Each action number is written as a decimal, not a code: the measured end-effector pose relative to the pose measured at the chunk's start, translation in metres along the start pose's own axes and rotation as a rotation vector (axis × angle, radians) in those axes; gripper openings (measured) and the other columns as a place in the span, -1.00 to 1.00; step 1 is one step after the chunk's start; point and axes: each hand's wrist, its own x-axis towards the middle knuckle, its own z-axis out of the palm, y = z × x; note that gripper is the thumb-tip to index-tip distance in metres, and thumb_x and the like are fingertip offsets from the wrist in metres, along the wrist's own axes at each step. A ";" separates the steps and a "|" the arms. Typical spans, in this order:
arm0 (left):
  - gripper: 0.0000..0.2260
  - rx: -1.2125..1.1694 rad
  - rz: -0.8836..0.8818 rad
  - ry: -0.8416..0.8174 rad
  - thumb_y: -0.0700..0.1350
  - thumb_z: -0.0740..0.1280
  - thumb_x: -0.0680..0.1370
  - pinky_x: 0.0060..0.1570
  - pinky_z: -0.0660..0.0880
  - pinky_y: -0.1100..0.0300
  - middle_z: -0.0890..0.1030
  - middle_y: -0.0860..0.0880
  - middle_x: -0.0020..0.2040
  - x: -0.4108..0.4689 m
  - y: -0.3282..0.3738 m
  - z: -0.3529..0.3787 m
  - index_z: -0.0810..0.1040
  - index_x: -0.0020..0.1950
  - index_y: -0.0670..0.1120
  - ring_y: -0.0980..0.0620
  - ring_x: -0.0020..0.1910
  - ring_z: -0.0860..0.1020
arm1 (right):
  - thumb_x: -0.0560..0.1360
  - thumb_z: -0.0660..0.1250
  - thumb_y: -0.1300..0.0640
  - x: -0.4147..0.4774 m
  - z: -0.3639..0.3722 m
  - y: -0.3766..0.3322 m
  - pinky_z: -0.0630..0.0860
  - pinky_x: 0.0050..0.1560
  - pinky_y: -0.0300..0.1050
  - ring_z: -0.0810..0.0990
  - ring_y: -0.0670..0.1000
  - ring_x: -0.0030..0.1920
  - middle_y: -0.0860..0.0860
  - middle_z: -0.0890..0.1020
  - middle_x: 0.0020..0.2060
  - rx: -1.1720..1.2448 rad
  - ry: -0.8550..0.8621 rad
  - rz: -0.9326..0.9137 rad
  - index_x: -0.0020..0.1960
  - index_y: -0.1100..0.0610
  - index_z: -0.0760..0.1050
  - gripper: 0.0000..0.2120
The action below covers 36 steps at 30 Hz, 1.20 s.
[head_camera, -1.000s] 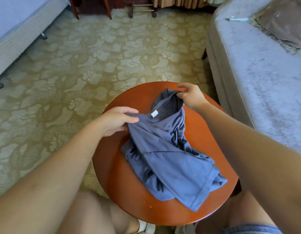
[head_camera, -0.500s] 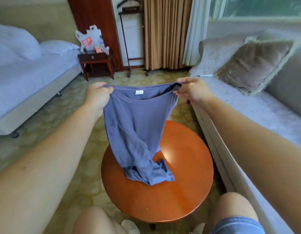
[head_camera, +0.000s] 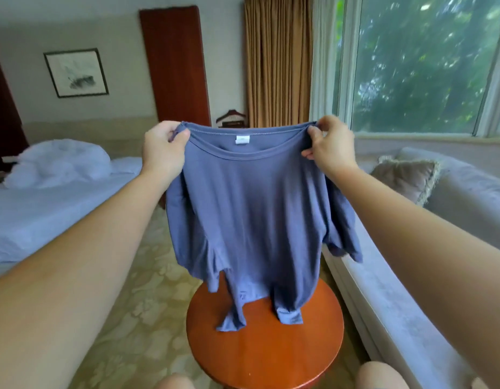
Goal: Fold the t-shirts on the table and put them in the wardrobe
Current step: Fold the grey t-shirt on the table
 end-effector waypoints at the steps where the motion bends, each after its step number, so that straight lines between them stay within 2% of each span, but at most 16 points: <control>1: -0.95 0.029 0.032 0.021 -0.21 0.29 0.58 -0.13 0.39 0.23 0.56 -0.07 -0.13 -0.001 0.008 -0.005 0.52 -0.04 -0.09 0.05 -0.15 0.47 | 0.62 0.21 0.16 -0.003 -0.007 -0.010 0.57 -0.30 -0.13 0.61 -0.09 -0.49 -0.01 0.56 -0.19 -0.019 0.004 -0.032 -0.04 0.14 0.41 -0.93; 6: -0.94 0.104 0.190 0.050 -0.20 0.26 0.59 -0.14 0.38 0.27 0.54 -0.05 -0.11 -0.001 0.047 -0.023 0.51 0.00 -0.08 0.03 -0.11 0.48 | 0.60 0.20 0.09 -0.007 -0.038 -0.042 0.56 -0.13 -0.01 0.64 0.11 -0.34 0.08 0.61 -0.24 -0.140 0.070 -0.198 -0.04 0.08 0.45 -0.90; 8: -0.90 0.111 0.240 0.066 -0.19 0.26 0.59 -0.06 0.41 0.23 0.55 0.01 -0.12 0.000 0.059 -0.029 0.54 0.07 -0.11 0.03 -0.10 0.50 | 0.60 0.17 0.09 -0.007 -0.047 -0.049 0.54 -0.05 0.06 0.63 0.22 -0.21 0.17 0.64 -0.21 -0.171 0.082 -0.265 0.03 0.10 0.50 -0.85; 10: -0.89 0.126 0.263 0.085 -0.18 0.26 0.59 -0.07 0.40 0.22 0.54 0.04 -0.17 0.002 0.068 -0.035 0.55 0.07 -0.10 0.03 -0.14 0.50 | 0.60 0.14 0.12 -0.007 -0.054 -0.055 0.51 -0.01 0.07 0.61 0.26 -0.09 0.24 0.65 -0.16 -0.217 0.092 -0.325 0.13 0.14 0.51 -0.78; 13: -0.93 0.144 0.279 0.091 -0.17 0.25 0.59 -0.17 0.37 0.22 0.51 0.07 -0.27 0.005 0.069 -0.037 0.50 -0.03 -0.01 0.02 -0.21 0.49 | 0.63 0.11 0.16 -0.008 -0.058 -0.059 0.46 -0.01 0.06 0.56 0.28 0.00 0.27 0.63 -0.04 -0.267 0.116 -0.362 0.19 0.20 0.49 -0.75; 16: -0.92 0.166 0.249 0.066 -0.17 0.25 0.58 -0.22 0.34 0.22 0.47 0.13 -0.33 0.003 0.052 -0.026 0.48 -0.06 -0.01 0.09 -0.31 0.44 | 0.65 0.09 0.18 -0.011 -0.054 -0.045 0.36 -0.06 0.03 0.53 0.31 0.04 0.30 0.60 0.03 -0.325 0.086 -0.352 0.21 0.26 0.46 -0.74; 19: -0.91 0.212 0.164 0.013 -0.19 0.26 0.57 -0.16 0.38 0.18 0.51 0.09 -0.30 -0.003 0.011 -0.005 0.51 -0.08 -0.02 0.01 -0.24 0.47 | 0.65 0.09 0.19 -0.013 -0.040 -0.007 0.37 -0.05 0.09 0.52 0.34 0.04 0.34 0.59 0.02 -0.395 0.010 -0.310 0.18 0.30 0.44 -0.75; 22: -0.91 0.262 0.034 -0.078 -0.17 0.27 0.57 -0.02 0.42 0.15 0.62 -0.04 -0.05 -0.011 -0.047 0.023 0.56 -0.05 -0.04 -0.07 -0.05 0.55 | 0.64 0.10 0.19 -0.016 -0.016 0.052 0.36 -0.12 0.13 0.52 0.37 -0.03 0.36 0.59 -0.05 -0.496 -0.071 -0.244 0.09 0.32 0.44 -0.78; 25: -0.92 0.340 -0.098 -0.184 -0.15 0.27 0.58 -0.12 0.36 0.17 0.58 -0.01 -0.13 -0.022 -0.112 0.054 0.55 -0.05 0.00 -0.07 -0.09 0.54 | 0.64 0.11 0.19 -0.019 0.016 0.116 0.32 -0.19 0.08 0.52 0.38 -0.05 0.37 0.59 -0.07 -0.550 -0.148 -0.117 0.06 0.32 0.44 -0.78; 27: -0.92 0.359 -0.171 -0.250 -0.14 0.27 0.58 -0.14 0.37 0.15 0.59 -0.05 -0.14 -0.029 -0.157 0.076 0.51 -0.08 0.02 -0.14 -0.06 0.57 | 0.63 0.12 0.19 -0.021 0.041 0.160 0.37 -0.16 0.09 0.53 0.37 -0.04 0.36 0.59 -0.07 -0.580 -0.201 -0.025 0.05 0.31 0.46 -0.78; 31: -0.90 0.463 -0.292 -0.333 -0.14 0.25 0.60 -0.07 0.38 0.14 0.64 -0.10 0.07 -0.034 -0.243 0.118 0.49 -0.05 0.04 -0.14 0.07 0.56 | 0.62 0.15 0.18 -0.019 0.092 0.241 0.45 -0.10 0.17 0.54 0.37 -0.05 0.36 0.59 -0.09 -0.644 -0.302 0.091 -0.03 0.31 0.46 -0.79; 36: -0.89 0.568 -0.349 -0.385 -0.13 0.23 0.60 0.06 0.49 0.02 0.64 -0.08 0.06 -0.022 -0.342 0.176 0.55 0.02 -0.01 -0.17 0.06 0.56 | 0.60 0.16 0.17 0.005 0.160 0.327 0.44 -0.07 0.12 0.54 0.38 0.02 0.37 0.58 -0.02 -0.753 -0.390 0.161 0.04 0.29 0.47 -0.80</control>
